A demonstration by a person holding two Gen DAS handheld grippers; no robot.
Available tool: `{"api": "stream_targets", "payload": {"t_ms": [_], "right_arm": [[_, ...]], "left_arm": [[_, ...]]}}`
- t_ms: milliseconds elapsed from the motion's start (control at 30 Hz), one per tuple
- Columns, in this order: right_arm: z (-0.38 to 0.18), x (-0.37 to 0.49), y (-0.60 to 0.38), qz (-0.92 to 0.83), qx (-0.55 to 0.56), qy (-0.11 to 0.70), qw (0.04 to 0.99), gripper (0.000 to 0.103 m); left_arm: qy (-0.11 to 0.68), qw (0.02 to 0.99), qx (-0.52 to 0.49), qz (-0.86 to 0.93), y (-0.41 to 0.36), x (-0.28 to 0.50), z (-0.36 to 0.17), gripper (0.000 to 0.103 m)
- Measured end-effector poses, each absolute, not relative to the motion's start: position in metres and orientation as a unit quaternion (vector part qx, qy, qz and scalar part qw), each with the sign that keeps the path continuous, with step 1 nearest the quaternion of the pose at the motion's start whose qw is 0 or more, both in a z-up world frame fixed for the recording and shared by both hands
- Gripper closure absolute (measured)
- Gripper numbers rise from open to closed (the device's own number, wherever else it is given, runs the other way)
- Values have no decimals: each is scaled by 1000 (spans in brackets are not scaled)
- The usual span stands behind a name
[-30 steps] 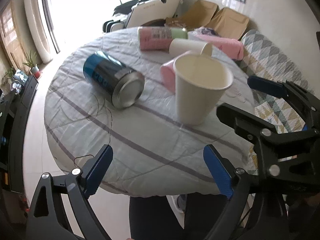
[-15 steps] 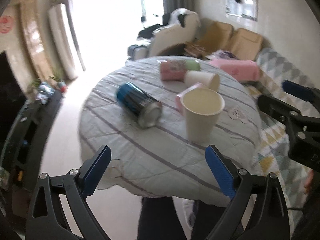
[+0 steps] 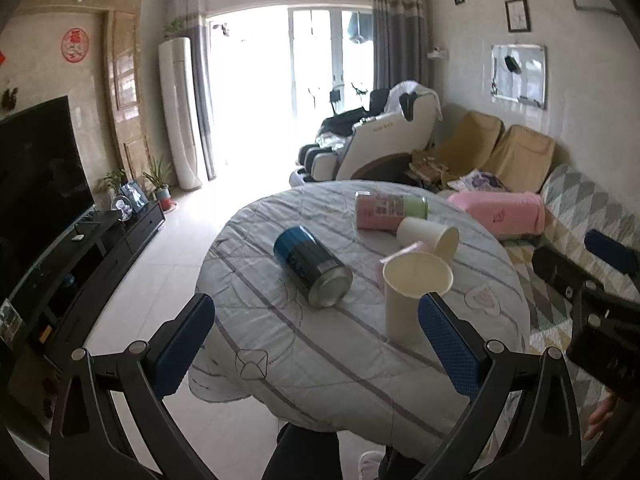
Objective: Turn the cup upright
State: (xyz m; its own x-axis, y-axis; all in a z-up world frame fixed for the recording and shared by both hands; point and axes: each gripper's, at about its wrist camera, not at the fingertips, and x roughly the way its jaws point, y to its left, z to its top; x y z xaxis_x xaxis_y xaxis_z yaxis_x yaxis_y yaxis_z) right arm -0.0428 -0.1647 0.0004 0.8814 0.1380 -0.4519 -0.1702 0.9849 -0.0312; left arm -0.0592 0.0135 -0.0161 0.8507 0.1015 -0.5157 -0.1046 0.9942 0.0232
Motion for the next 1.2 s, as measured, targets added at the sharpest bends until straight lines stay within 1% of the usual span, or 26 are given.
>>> {"api": "stream_targets", "payload": {"t_ms": [500,900,1200], "right_arm": [[-1,-49,-159,72,-33,180,980,18],[-5,-49,-164,60,-20,155,986,18],[-3,-44,-166,48,-27,154,987,18]], "left_arm": [[225,972,-2,65,11,-60,-15,0],[215,975,-9,49,10,-55,-16,0],[220,975,-6,37,6,-46,-17,0]]}}
